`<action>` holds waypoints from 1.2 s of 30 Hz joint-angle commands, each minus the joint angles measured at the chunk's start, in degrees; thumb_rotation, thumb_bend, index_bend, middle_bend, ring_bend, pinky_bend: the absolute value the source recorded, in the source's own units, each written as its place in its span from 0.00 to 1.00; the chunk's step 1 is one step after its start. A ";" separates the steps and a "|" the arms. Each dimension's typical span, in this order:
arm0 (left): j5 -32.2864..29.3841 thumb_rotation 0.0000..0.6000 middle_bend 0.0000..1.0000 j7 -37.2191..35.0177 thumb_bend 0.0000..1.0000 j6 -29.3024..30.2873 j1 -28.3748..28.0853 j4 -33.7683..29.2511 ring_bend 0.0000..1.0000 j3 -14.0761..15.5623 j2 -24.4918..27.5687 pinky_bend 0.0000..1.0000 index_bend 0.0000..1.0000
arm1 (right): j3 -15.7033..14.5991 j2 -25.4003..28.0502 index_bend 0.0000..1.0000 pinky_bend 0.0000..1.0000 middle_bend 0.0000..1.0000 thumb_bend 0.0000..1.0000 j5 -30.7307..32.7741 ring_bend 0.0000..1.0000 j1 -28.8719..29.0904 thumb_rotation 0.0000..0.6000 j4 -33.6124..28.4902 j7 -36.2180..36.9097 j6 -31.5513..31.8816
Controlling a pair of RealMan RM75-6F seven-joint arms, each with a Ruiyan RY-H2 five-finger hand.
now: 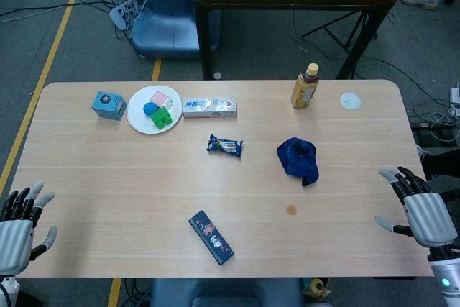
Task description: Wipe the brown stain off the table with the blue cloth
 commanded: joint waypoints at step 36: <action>-0.83 1.00 0.00 -2.89 0.33 1.63 1.69 3.07 0.05 0.10 -0.41 0.00 0.19 | 11.09 -14.54 0.13 0.20 0.13 0.17 29.38 0.07 29.37 1.00 9.78 -22.03 -38.67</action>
